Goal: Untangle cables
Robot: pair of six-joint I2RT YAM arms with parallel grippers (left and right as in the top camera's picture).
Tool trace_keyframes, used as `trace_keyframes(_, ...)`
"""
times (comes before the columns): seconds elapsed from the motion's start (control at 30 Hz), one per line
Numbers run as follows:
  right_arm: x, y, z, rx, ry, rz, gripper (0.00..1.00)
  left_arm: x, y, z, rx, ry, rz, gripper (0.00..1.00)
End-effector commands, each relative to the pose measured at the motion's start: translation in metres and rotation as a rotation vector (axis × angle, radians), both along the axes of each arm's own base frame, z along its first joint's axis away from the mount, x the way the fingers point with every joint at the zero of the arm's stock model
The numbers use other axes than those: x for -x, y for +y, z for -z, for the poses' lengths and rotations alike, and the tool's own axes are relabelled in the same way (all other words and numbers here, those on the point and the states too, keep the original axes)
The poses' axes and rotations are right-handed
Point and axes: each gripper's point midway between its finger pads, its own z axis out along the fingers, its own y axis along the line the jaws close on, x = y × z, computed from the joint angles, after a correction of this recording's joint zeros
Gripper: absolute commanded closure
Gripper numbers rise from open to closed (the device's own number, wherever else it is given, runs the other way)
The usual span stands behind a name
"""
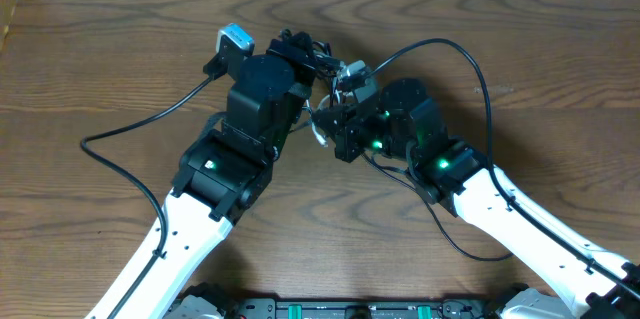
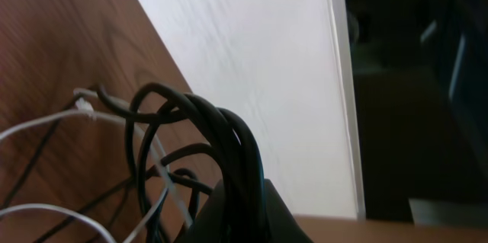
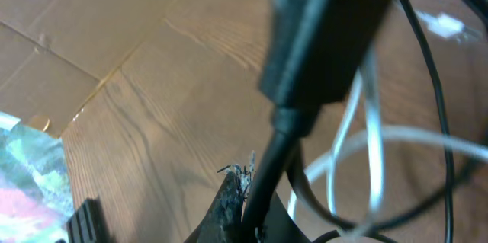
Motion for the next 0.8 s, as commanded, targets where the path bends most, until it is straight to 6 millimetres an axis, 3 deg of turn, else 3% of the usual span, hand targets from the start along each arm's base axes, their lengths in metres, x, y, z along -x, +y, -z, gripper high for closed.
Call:
trace_keyframes(0.0,0.009,-0.001,0.012,0.03,0.046,-0.028,0.99,-0.004,0.026,-0.019,-0.034,-0.06,-0.153,0.92)
trace_keyframes(0.13,0.018,-0.006,0.026,0.071,0.103,-0.038,0.99,-0.005,0.059,-0.023,-0.091,-0.084,-0.333,0.92)
trace_keyframes(0.27,0.032,0.0,0.026,0.064,0.107,-0.133,0.99,-0.002,0.081,-0.027,-0.125,-0.104,-0.462,0.92)
trace_keyframes(0.53,0.033,-0.002,0.028,0.072,0.119,-0.132,0.99,-0.001,0.085,-0.028,-0.139,-0.107,-0.482,0.92)
trace_keyframes(0.77,0.015,-0.037,0.055,0.175,0.222,0.053,0.97,-0.001,0.085,-0.028,-0.221,-0.106,-0.459,0.92)
